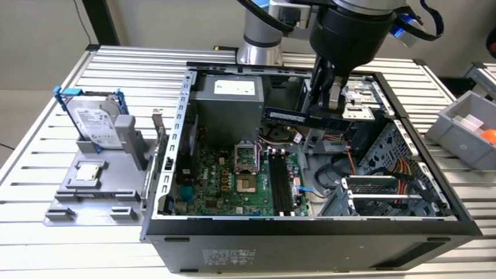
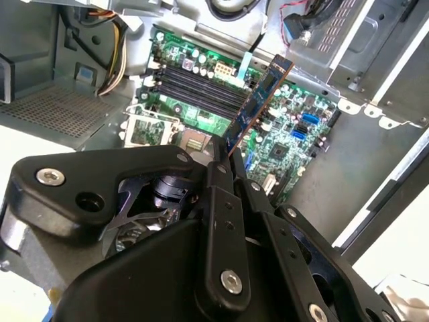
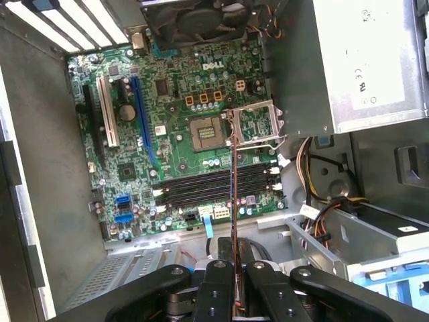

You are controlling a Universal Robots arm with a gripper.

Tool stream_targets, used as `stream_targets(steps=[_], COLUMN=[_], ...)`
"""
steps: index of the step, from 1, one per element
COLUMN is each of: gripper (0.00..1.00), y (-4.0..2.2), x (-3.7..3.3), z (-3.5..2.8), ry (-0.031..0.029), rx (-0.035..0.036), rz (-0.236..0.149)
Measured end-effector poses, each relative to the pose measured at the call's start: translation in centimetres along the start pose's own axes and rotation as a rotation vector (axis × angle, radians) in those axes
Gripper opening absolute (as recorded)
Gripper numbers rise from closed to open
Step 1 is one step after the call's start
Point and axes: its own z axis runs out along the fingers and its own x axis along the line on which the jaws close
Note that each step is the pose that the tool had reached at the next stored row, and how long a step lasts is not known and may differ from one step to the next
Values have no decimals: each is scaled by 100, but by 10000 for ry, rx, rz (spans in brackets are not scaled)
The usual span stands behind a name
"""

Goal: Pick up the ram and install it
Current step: 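Insert the ram into the slot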

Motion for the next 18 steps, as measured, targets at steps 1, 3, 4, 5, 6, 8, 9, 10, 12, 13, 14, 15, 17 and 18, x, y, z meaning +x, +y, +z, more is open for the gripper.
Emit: stream_targets(steps=[1,3,4,5,6,8,9,10,12,13,14,15,17,18], gripper=[0,0,0,0,0,0,0,0,0,0,0,0,0,0], y=[0,0,0,0,0,0,0,0,0,0,0,0,0,0], x=[0,0,0,0,0,0,0,0,0,0,0,0,0,0], z=[0,0,0,0,0,0,0,0,0,0,0,0,0,0], ry=[0,-1,0,0,1,0,0,-1,-1,-2,-1,-3,-3,-4], rx=[1,1,1,1,2,2,3,3,5,6,8,10,13,16], rz=[6,18,23,29,36,48,51,62,107,143,181,222,306,348])
